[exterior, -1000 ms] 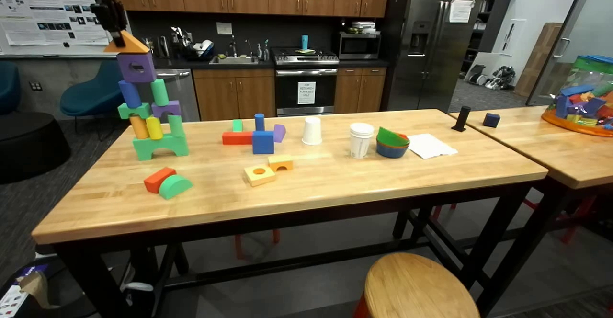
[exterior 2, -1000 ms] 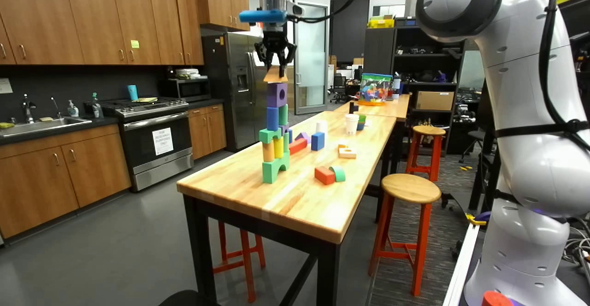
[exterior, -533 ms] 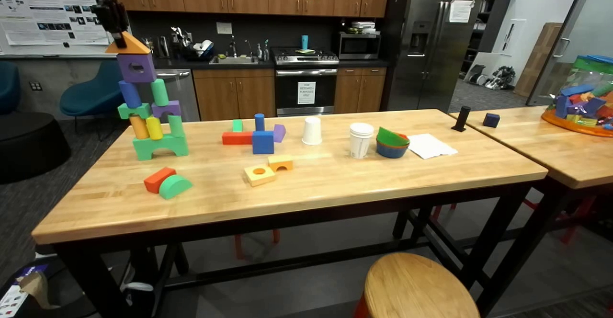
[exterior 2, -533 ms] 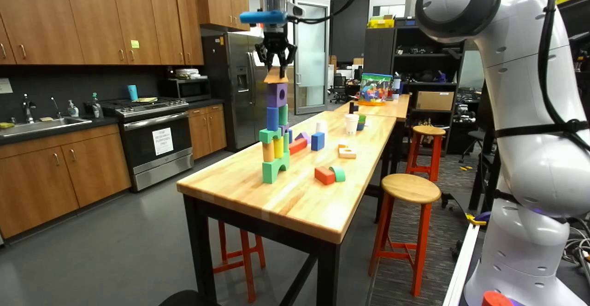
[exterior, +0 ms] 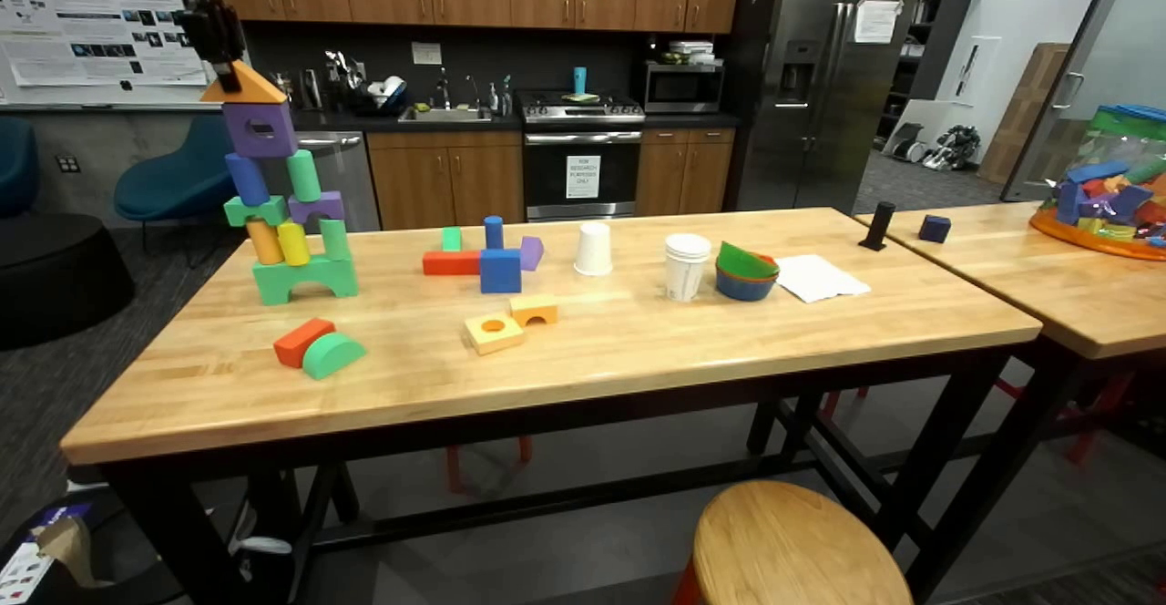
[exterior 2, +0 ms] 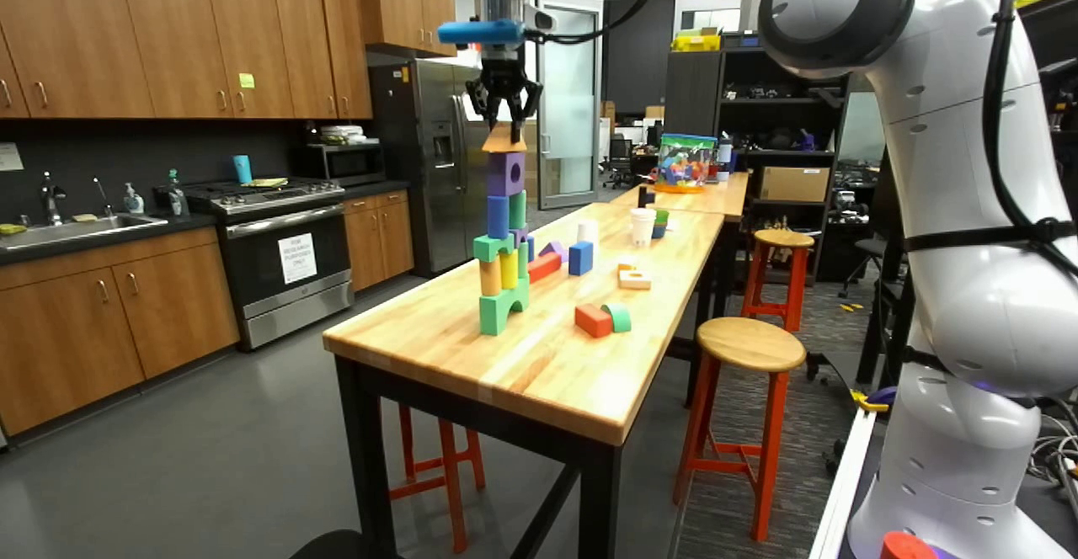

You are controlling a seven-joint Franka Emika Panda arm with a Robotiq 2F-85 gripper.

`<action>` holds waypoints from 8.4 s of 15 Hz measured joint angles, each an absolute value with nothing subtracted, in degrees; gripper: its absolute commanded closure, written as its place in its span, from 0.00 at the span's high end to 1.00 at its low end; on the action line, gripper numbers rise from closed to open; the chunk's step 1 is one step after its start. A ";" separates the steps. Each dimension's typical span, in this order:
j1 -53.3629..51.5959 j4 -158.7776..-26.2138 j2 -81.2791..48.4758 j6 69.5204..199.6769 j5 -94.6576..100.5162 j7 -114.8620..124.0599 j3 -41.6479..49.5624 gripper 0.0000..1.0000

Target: Put the triangular block on top of the stack

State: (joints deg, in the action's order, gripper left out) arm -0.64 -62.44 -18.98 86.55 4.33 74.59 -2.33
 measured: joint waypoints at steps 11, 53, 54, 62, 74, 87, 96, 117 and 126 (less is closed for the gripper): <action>-0.62 -62.43 -19.02 86.55 4.33 74.60 -2.33 0.41; -1.24 -61.73 -19.14 86.58 4.67 74.47 -2.34 0.84; -1.23 -61.71 -19.15 86.58 4.67 74.48 -2.34 0.84; -1.11 -61.68 -19.37 86.48 3.84 74.18 -2.35 1.00; -1.14 -50.11 -18.46 72.32 4.46 49.44 -3.05 1.00; -1.66 -49.61 -18.53 71.44 6.83 30.59 -3.27 1.00; -3.08 -51.33 -18.26 71.45 9.35 4.52 -5.30 1.00; -1.74 -71.74 -1.77 73.22 15.67 -5.39 -4.31 1.00; -2.31 -93.16 10.27 70.34 15.80 -10.82 -4.44 1.00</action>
State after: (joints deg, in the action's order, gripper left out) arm -2.31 -93.16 10.27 70.34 15.80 -10.82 -4.44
